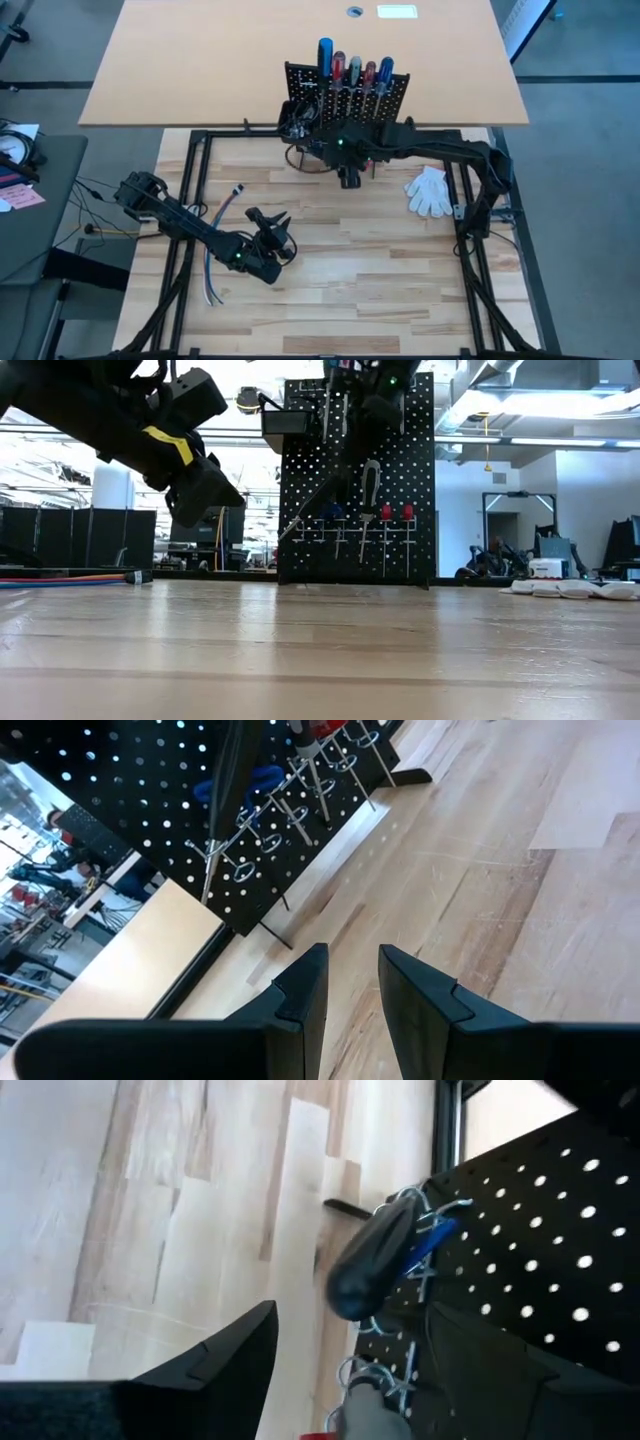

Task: Hang tools onto peg board
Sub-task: Hang the black screwdriver on the black pegboard

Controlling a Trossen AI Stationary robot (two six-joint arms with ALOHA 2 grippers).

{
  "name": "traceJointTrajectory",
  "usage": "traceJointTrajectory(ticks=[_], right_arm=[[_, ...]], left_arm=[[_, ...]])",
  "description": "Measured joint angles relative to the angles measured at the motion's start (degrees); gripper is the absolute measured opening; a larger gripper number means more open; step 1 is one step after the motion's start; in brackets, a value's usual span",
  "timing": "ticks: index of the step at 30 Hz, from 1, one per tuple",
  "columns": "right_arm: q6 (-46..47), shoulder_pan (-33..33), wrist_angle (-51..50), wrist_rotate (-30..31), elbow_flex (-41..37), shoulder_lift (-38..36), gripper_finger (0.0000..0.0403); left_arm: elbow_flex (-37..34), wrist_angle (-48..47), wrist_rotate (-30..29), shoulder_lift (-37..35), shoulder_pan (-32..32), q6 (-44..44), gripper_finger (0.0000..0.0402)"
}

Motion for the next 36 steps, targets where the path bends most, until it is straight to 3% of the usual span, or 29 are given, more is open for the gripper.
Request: traceJointTrajectory(ticks=[7, 12, 15, 18, 22, 25, 30, 36], right_arm=[[3.36, 7.54, 2.18, 9.07, -4.88, -0.46, 0.0265], [6.9, 12.29, 11.67, 13.77, -17.18, -7.69, 0.0265], [11.06, 14.45, 26.26, 16.76, -29.44, -13.91, 0.0265], [16.13, 16.95, 51.99, 18.46, -43.35, -17.4, 0.0265], [13.3, 19.81, 90.96, 32.12, -56.62, -12.68, 0.0265], [10.11, 19.35, 113.93, 35.54, -60.27, -6.25, 0.0265], [9.86, 17.14, 125.17, 34.8, -58.18, 5.19, 0.0262], [7.99, 14.15, 134.06, 34.86, -54.55, 13.03, 0.0235]], left_arm=[[0.0, -0.02, -0.02, 0.0, -1.1, -0.06, 0.0085], [0.0, -0.09, -0.11, 0.0, -1.99, -0.34, 0.0085], [0.0, -0.13, -0.57, 0.0, -2.29, -0.52, 0.0085], [-0.02, -0.03, -1.43, 0.0, -2.31, -0.61, 0.0085], [-0.02, 0.67, -1.88, 0.0, -2.31, -0.52, 0.0085], [-0.02, 0.94, -1.9, 0.0, -2.31, -0.17, 0.0085], [-0.02, 1.16, -1.95, 0.0, -2.31, -0.05, 0.0085], [0.0, 1.29, -1.95, 0.0, -2.31, -0.07, 0.0085]])
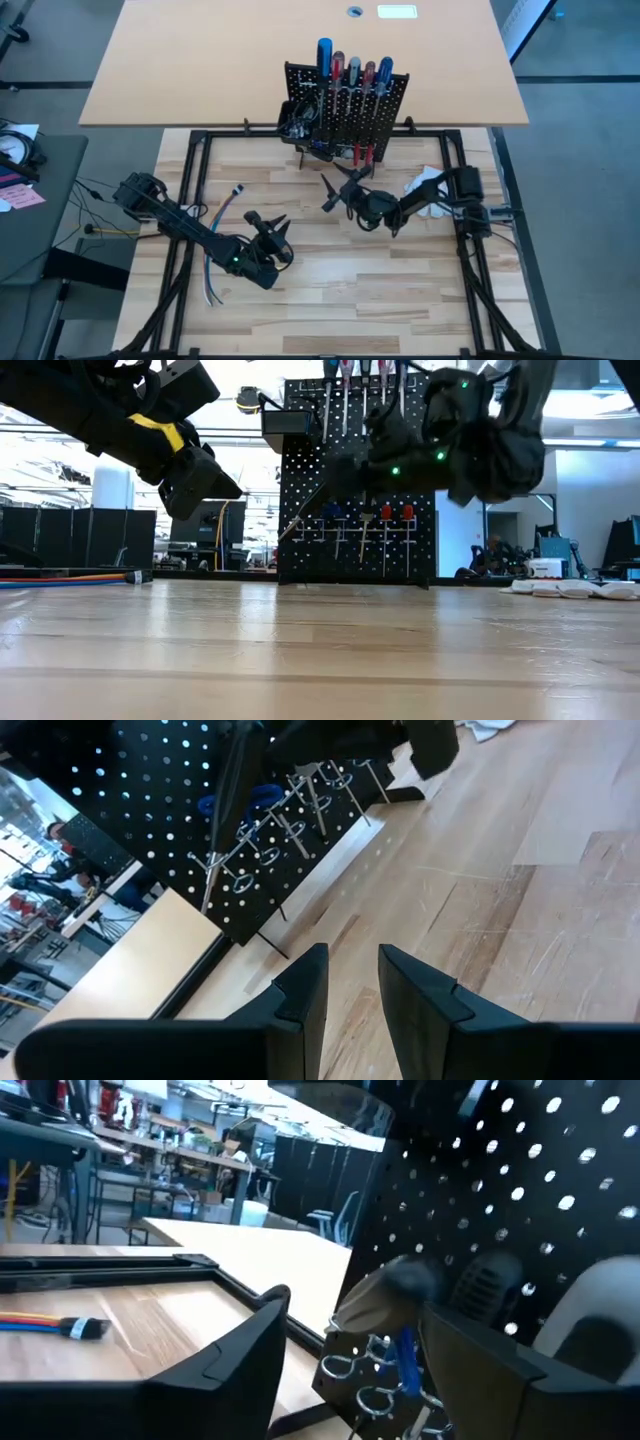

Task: Hang tools onto peg board
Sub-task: Hang the black screwdriver on the black pegboard

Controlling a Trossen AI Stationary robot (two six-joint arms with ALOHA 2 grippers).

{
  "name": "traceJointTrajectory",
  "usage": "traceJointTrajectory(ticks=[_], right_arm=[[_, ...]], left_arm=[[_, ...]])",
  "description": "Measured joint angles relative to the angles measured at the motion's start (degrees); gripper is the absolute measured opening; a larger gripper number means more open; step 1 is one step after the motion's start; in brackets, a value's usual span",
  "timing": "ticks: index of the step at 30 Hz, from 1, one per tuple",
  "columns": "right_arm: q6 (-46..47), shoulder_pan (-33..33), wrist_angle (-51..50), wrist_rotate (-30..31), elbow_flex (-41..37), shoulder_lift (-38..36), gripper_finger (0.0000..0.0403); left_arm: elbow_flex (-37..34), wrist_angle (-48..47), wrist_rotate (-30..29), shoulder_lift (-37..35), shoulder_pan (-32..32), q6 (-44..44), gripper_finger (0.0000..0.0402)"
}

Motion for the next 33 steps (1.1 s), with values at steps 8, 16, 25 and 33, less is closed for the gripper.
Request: traceJointTrajectory(ticks=[8, 16, 25, 33], right_arm=[[5.47, -4.11, 0.85, -0.6, 0.79, 1.0, 0.0207], [9.02, -5.44, -4.04, -5.35, 3.66, 0.98, 0.0205], [8.99, -5.72, -5.2, -6.56, 5.1, 0.98, 0.0145], [6.43, -5.69, -8.35, -7.05, 5.1, -1.0, 0.0107]], left_arm=[[0.0, 0.09, 0.0, 0.0, 0.0, 0.02, 0.0085], [0.0, 0.42, 0.0, 0.0, 0.0, 0.06, 0.0085], [0.0, 0.53, 0.02, 0.0, 0.0, 0.28, 0.0085], [0.0, 0.51, 0.02, 0.0, 0.0, 0.28, 0.0085]])
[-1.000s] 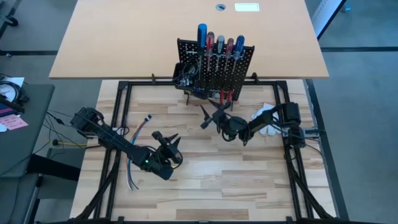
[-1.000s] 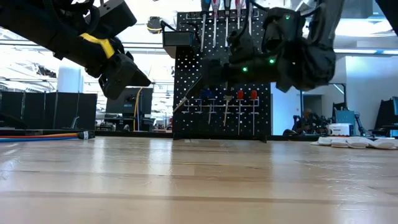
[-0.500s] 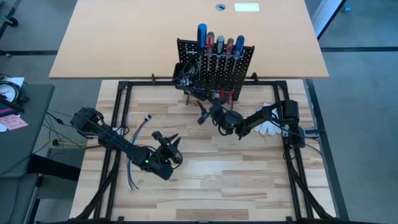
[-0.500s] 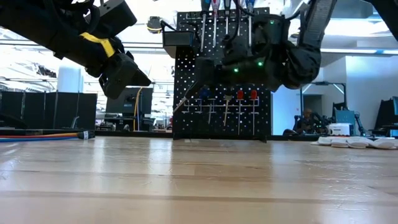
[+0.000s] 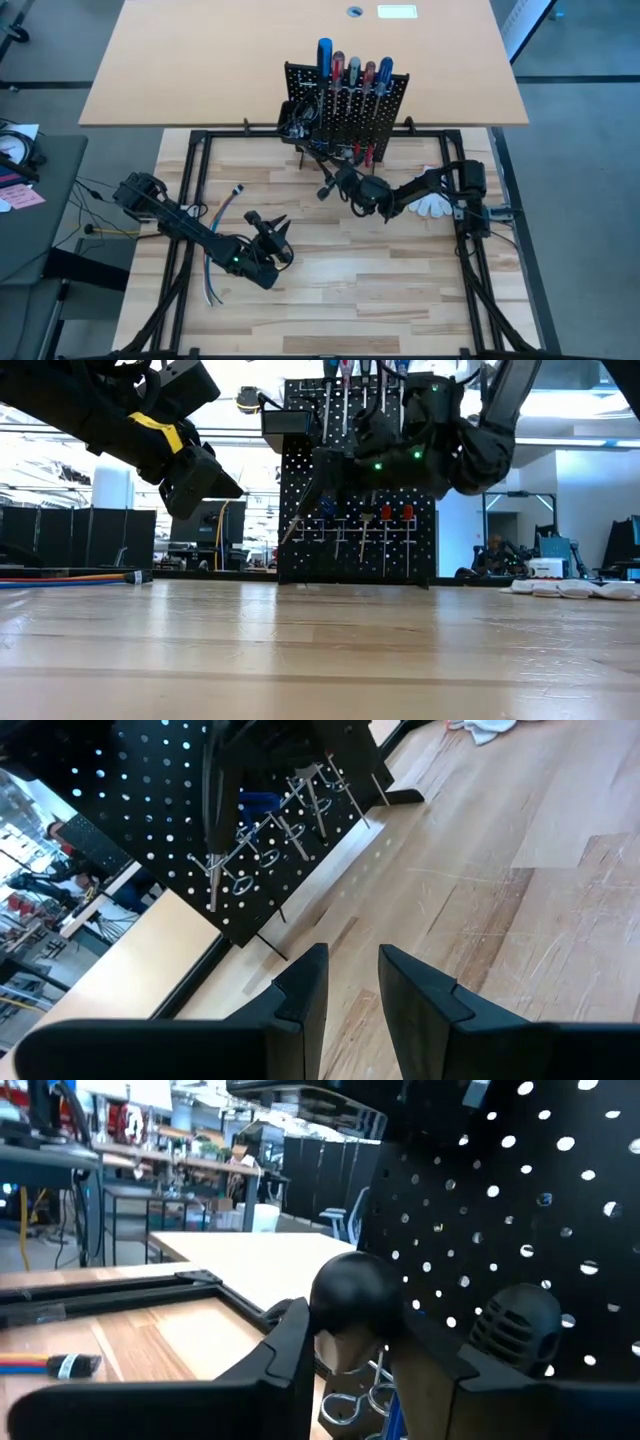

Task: Hang tools onto peg board
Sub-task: Hang the black screwdriver on the black pegboard

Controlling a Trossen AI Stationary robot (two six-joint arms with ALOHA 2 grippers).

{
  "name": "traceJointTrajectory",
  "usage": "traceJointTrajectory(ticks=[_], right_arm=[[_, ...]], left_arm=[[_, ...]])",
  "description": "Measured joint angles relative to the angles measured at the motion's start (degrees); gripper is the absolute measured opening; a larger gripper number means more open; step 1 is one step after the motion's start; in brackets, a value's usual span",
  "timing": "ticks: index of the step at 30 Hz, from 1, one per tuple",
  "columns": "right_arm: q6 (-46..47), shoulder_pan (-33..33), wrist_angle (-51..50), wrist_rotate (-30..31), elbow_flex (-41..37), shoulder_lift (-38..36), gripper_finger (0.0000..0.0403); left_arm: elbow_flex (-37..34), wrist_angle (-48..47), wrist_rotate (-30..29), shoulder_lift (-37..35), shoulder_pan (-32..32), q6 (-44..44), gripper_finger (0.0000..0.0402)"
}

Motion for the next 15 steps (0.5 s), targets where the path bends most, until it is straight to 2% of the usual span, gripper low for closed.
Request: traceJointTrajectory(ticks=[4, 15], right_arm=[[-0.03, -0.3, -4.18, -0.14, -0.02, -3.06, 0.0118], [-1.29, -0.36, -16.6, -1.21, -0.04, -12.55, 0.0115]], left_arm=[[0.0, 0.02, 0.0, 0.0, 0.0, 0.0, 0.0085], [0.0, 0.02, 0.0, 0.0, 0.0, 0.01, 0.0085]])
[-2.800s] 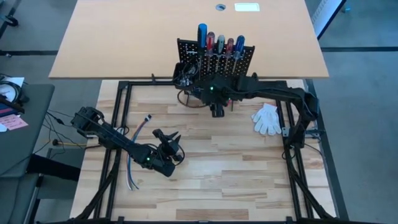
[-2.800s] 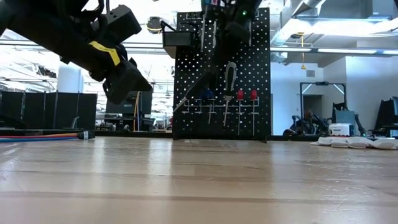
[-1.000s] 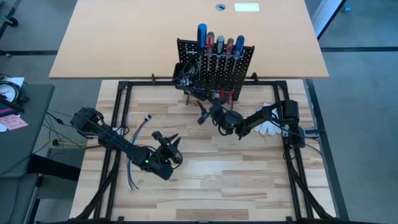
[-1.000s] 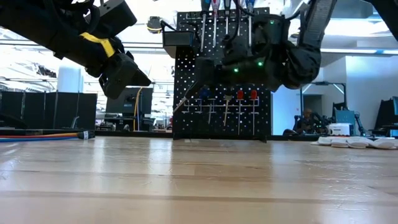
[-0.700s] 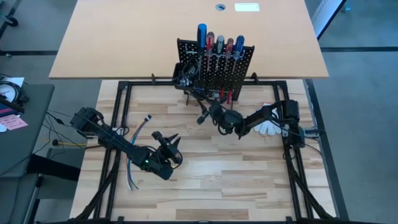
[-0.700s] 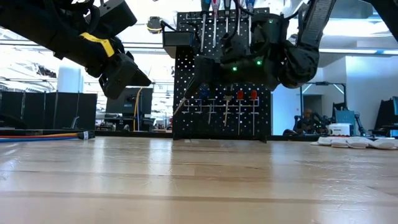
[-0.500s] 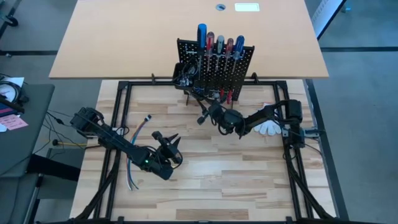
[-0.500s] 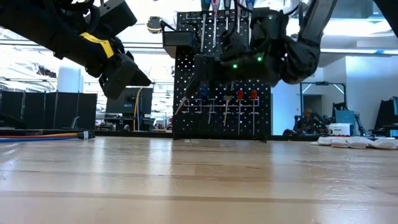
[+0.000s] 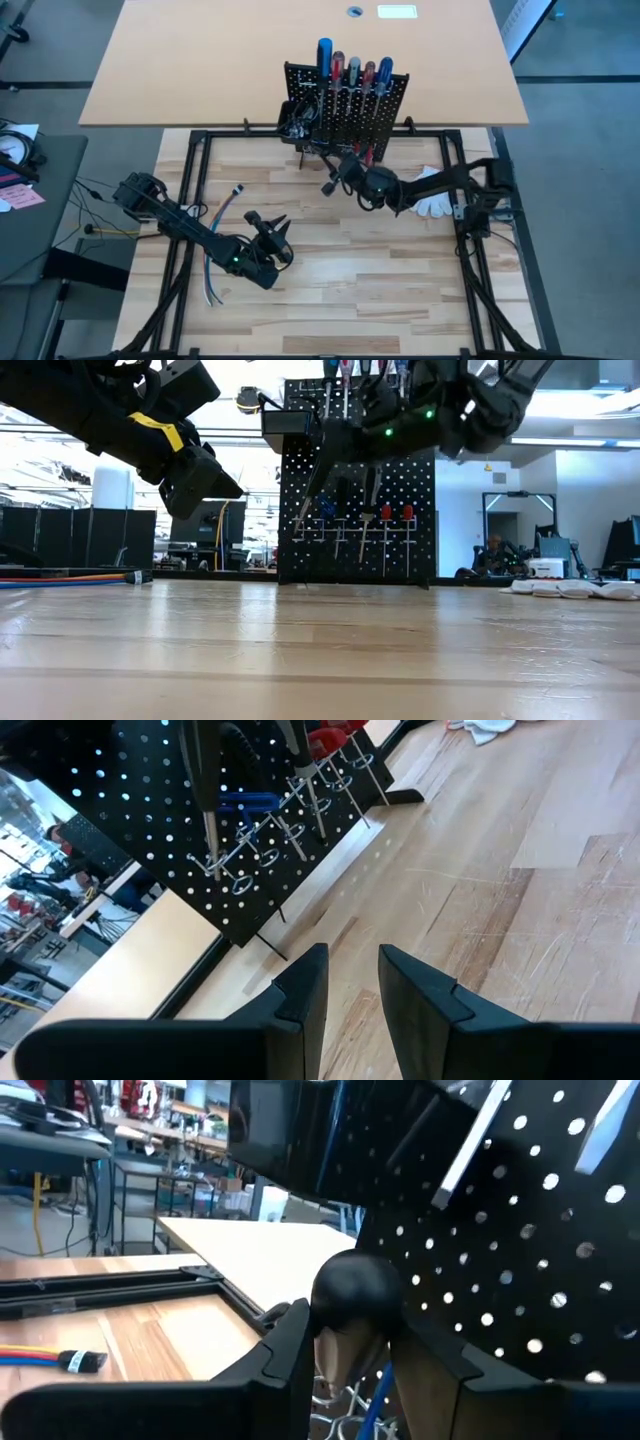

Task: Hang tools onto peg board
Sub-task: Hang the black screwdriver on the black pegboard

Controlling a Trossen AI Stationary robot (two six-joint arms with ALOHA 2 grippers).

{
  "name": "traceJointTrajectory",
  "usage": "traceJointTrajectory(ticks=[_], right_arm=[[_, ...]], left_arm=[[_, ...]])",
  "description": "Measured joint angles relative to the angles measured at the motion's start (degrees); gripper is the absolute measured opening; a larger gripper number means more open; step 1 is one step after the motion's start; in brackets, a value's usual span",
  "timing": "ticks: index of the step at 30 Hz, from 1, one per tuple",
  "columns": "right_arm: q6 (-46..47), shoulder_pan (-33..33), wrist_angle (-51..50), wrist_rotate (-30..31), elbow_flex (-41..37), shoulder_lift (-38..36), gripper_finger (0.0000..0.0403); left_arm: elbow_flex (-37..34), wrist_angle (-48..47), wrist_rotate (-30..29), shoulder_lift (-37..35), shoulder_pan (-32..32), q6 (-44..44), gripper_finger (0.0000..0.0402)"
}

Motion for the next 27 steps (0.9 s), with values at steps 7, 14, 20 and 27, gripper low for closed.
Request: traceJointTrajectory(ticks=[7, 14, 20, 27], right_arm=[[5.01, -2.55, -10.27, -6.01, 0.0, -6.11, 0.0114], [11.3, -6.93, -28.99, -16.18, 6.23, -8.56, 0.0114], [10.98, -8.26, -44.78, -18.41, 14.86, -7.66, 0.0114], [9.9, -8.2, -48.18, -18.37, 15.98, -9.94, 0.0114]], left_arm=[[0.0, 0.17, 0.0, 0.01, 0.0, -0.01, 0.0085], [0.0, 0.28, 0.0, 0.0, 0.0, -0.01, 0.0085], [0.02, 0.33, 0.0, 0.01, 0.0, -0.01, 0.0085], [0.02, 0.33, 0.0, 0.0, 0.0, 0.01, 0.0085]])
